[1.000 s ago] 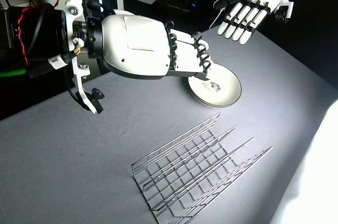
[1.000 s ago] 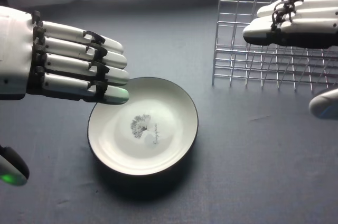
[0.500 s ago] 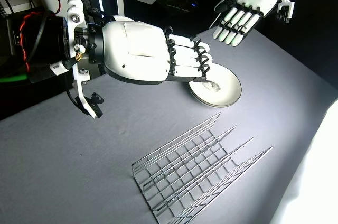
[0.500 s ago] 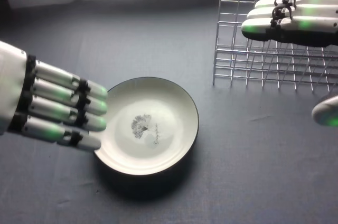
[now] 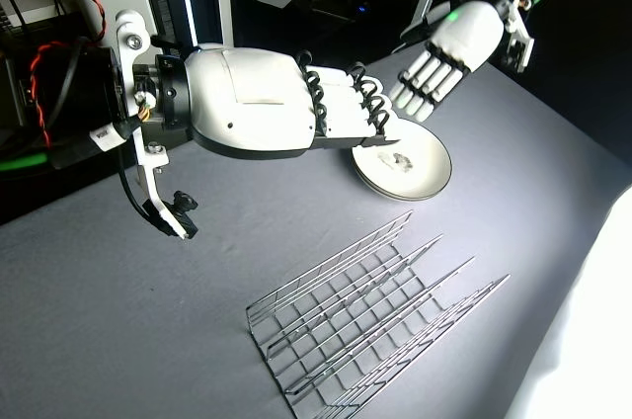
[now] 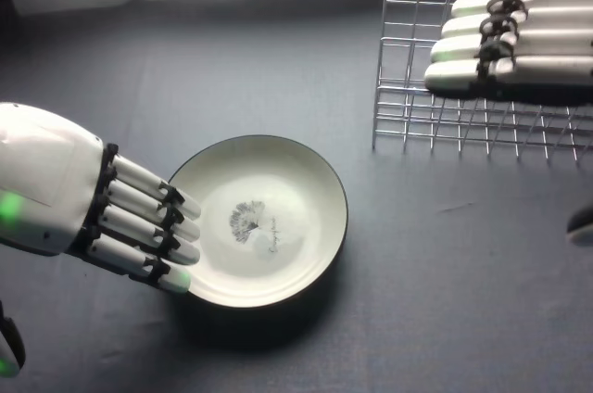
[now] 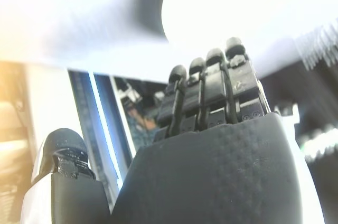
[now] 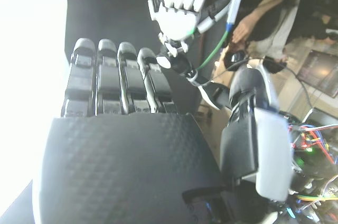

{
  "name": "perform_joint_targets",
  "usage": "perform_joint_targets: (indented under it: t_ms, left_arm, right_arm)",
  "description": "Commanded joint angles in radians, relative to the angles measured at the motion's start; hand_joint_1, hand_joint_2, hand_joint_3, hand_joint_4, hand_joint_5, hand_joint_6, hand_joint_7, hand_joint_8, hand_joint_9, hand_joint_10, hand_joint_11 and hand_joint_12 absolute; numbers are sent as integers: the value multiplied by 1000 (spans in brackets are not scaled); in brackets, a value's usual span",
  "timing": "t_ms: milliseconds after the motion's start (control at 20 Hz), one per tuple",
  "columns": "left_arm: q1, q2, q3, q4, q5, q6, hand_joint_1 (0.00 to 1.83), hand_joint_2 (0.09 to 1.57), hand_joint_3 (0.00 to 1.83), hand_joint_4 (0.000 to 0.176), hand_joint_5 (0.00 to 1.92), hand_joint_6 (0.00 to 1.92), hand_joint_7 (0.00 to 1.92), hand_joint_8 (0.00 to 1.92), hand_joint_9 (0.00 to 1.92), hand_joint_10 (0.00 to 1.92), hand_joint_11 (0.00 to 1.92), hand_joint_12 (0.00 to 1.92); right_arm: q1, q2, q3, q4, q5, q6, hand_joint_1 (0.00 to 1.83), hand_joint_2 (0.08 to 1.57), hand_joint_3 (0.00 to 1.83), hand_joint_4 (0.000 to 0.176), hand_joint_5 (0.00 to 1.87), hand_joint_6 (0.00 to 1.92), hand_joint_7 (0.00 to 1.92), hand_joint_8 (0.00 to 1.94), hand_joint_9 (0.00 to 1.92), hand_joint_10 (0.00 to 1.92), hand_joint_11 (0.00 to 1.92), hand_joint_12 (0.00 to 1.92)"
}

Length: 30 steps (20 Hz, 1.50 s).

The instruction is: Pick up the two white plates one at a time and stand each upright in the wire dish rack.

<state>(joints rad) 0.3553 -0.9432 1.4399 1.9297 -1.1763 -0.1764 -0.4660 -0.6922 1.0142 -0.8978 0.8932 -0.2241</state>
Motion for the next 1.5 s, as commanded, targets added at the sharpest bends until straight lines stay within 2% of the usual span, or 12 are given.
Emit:
perform_joint_targets:
  t_ms: [0, 100, 200, 300, 400, 500, 600, 650, 800, 1100, 1250, 1450]
  left_arm:
    - [-3, -5, 9, -75, -27, 3, 0, 1017, 7, 0, 69, 2, 45, 3, 50, 8, 63, 55]
    - [0, -35, 41, -75, -20, 2, 0, 1016, 5, 0, 75, 3, 51, 5, 54, 8, 73, 64]
    - [0, -57, 67, -76, -11, -6, 0, 1003, 0, 0, 67, 0, 35, 0, 40, 1, 62, 67]
    - [-1, -83, 106, -79, -5, -16, 0, 1006, 1, 0, 62, 6, 22, 2, 18, 0, 36, 68]
    - [-1, -100, 138, -79, -2, -23, 0, 1003, 0, 0, 58, 2, 15, 0, 7, 0, 28, 72]
    - [-1, -113, 166, -79, -2, -26, 0, 1005, 0, 0, 52, 2, 16, 0, 11, 1, 4, 145]
    - [0, -123, 190, -79, -2, -26, 0, 998, 0, 0, 38, 0, 16, 0, 11, 0, 0, 150]
    - [1, -125, 197, -80, -3, -26, 0, 996, 0, 0, 26, 0, 4, 0, 4, 0, 0, 129]
    - [10, -128, 205, -81, -10, -26, 0, 1002, 0, 0, 55, 1, 31, 0, 39, 1, 0, 267]
    - [40, -133, 205, -95, -10, -18, 0, 1004, 2, 0, 48, 2, 29, 2, 31, 2, 0, 214]
    - [50, -139, 207, -95, -5, -8, 0, 997, 0, 0, 59, 1, 42, 1, 43, 1, 0, 252]
    - [69, -153, 215, -97, 6, 6, 0, 996, 0, 0, 45, 3, 24, 5, 25, 4, 0, 212]
  right_arm:
    - [6, 2, 0, 68, 92, -3, 679, 1049, 0, 0, 0, 0, 0, 0, 0, 0, 0, 0]
    - [-6, 1, 0, 67, 93, -4, 838, 1021, 0, 0, 0, 0, 0, 0, 0, 0, 0, 0]
    - [-24, 1, 0, 67, 100, -4, 906, 972, 0, 0, 0, 0, 0, 0, 0, 0, 0, 0]
    - [-28, 1, 0, 67, 104, -4, 917, 925, 0, 0, 0, 0, 0, 0, 0, 0, 0, 0]
    - [-28, -1, 0, 68, 106, -5, 1007, 901, 0, 0, 0, 0, 0, 0, 0, 0, 0, 0]
    - [-28, -3, 0, 68, 107, -6, 925, 901, 0, 0, 0, 0, 0, 0, 0, 0, 0, 0]
    - [-29, -5, 0, 68, 107, -9, 925, 894, 0, 0, 0, 0, 0, 0, 0, 0, 0, 0]
    - [-29, -5, 0, 68, 108, -10, 976, 873, 0, 0, 0, 0, 0, 0, 0, 0, 0, 0]
    - [-29, -5, 0, 68, 113, -12, 1107, 865, 0, 0, 0, 0, 0, 0, 0, 0, 13, 7]
    - [-29, -5, 0, 68, 118, -13, 1085, 904, 0, 0, 0, 0, 0, 0, 0, 0, 17, 29]
    - [-29, -5, 0, 68, 118, -15, 1113, 921, 3, 0, 0, 0, 0, 0, 0, 0, 0, 41]
    - [-29, -5, 0, 68, 121, -16, 1024, 923, 3, 0, 0, 0, 0, 0, 0, 0, 0, 199]
